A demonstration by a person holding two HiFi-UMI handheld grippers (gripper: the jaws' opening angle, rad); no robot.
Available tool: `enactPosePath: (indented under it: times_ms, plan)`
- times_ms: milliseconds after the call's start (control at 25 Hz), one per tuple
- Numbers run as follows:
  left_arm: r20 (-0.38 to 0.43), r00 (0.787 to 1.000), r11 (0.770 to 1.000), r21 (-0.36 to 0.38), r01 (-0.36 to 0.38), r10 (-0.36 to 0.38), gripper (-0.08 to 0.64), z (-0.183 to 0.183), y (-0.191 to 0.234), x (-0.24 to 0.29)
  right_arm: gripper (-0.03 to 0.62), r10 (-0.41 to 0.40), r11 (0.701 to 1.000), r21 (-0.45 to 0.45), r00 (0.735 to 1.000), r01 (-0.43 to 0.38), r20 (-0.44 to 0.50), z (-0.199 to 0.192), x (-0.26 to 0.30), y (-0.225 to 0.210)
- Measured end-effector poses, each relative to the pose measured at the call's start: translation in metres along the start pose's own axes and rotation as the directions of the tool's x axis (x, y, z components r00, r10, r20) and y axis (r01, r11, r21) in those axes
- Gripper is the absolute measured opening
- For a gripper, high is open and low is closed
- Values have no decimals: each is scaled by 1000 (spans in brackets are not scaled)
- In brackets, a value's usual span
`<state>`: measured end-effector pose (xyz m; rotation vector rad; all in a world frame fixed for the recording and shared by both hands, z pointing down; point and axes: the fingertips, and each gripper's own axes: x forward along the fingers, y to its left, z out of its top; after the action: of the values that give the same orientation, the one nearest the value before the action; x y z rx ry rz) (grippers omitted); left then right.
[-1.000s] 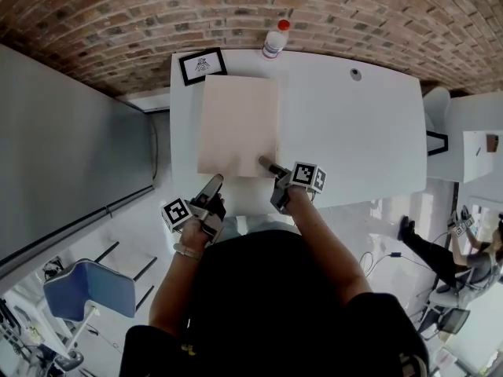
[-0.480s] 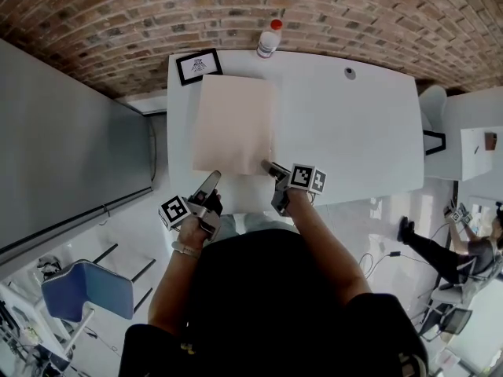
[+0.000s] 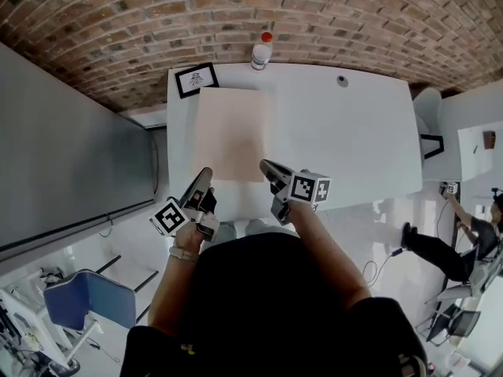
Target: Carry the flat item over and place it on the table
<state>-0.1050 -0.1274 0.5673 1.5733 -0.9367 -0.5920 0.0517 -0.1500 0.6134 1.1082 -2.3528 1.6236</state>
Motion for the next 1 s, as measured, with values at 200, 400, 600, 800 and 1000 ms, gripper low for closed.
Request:
enactPosePath:
  times_ms: [200,400,600,800,1000]
  plan:
    - [-40,999,912,410,16,0,5,13,-53,2,11,62,971,-232,997,-51,40,25,-15,53]
    - [-69,997,772,631,72,-37,3,17,-101,3,11,89,906,-420,992,-45,85,45,-31,91]
    - [-73,997,612,789,58,0,3,19,-131,5,11,124,828,-558,988,-54,88,56,-47,125]
    - [-57,998,559,829,38,16,3,24,-150,4,11,153,743,-668,982,-37,115,70,-65,158]
    - [-24,1000,445,895,20,4,3,28,-174,0,11,139,633,-774,978,31,153,81,-77,179]
